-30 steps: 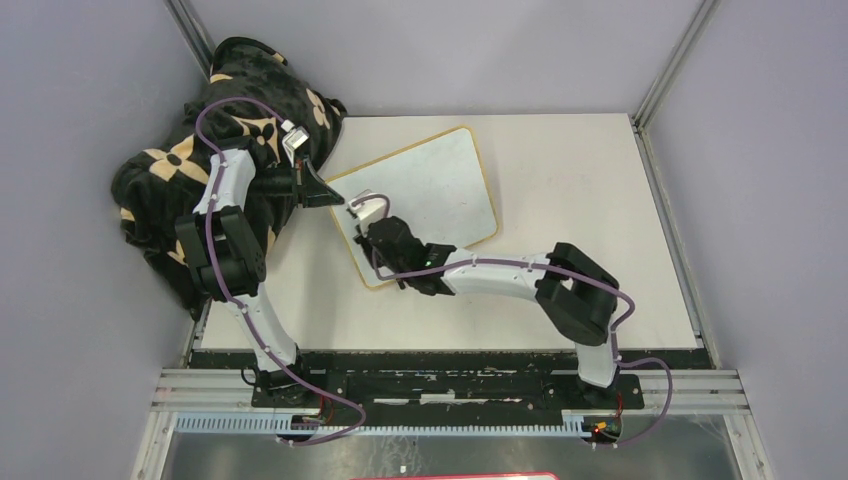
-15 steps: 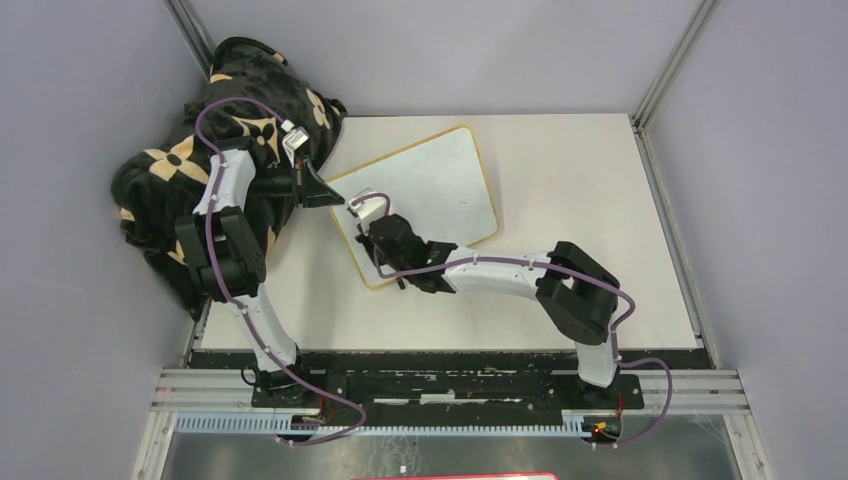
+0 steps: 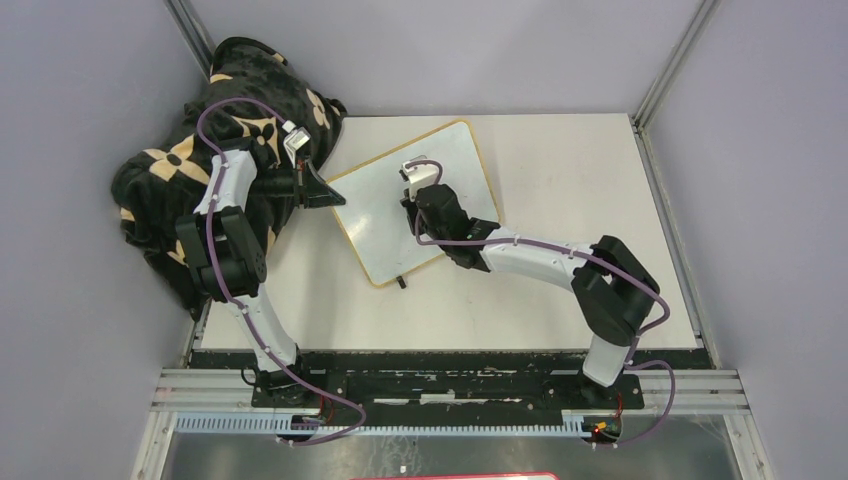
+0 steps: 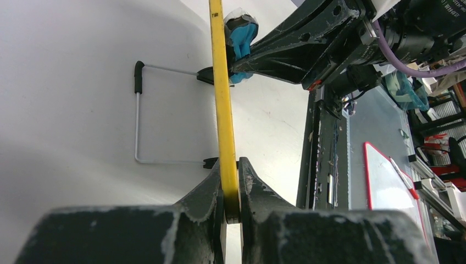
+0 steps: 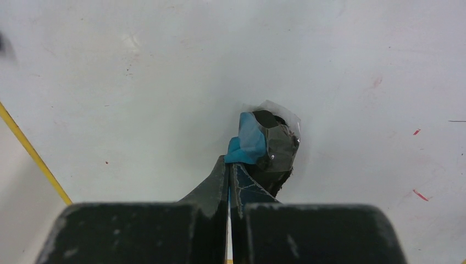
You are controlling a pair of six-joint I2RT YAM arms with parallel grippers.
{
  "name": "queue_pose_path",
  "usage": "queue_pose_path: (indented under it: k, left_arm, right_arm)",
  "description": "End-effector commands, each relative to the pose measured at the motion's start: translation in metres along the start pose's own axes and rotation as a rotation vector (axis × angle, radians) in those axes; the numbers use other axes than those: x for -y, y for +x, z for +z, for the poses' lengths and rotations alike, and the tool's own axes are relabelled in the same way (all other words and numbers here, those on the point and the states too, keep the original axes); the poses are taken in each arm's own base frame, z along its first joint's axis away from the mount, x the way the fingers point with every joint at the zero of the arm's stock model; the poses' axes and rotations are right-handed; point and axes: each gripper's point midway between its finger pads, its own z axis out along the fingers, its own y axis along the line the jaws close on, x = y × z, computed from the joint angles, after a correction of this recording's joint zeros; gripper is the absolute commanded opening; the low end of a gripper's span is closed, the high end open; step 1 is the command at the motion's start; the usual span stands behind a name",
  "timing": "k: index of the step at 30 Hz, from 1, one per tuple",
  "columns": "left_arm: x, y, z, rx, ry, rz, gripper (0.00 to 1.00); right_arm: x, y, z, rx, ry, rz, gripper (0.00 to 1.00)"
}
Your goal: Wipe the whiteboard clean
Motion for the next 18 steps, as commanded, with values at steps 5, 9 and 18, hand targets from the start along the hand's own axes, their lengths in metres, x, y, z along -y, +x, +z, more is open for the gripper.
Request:
queue_pose_path:
  k: [5, 9, 18]
  left_arm:
    - [0.004, 0.004, 0.0, -0.062, -0.017, 0.086, 0.03]
    - [0.004, 0.004, -0.001, -0.062, -0.02, 0.087, 0.03]
    - [0.006, 0.004, -0.001, -0.06, -0.018, 0.088, 0.03]
  right_arm:
    - [0.002, 0.001, 0.001, 0.012, 0.012, 0.032, 0.01]
    - [-0.053, -0.004, -0.002, 0.016, -0.082, -0.021, 0.01]
    - [-0.129, -0.011, 0.0, 0.014, -0.235, -0.053, 0.01]
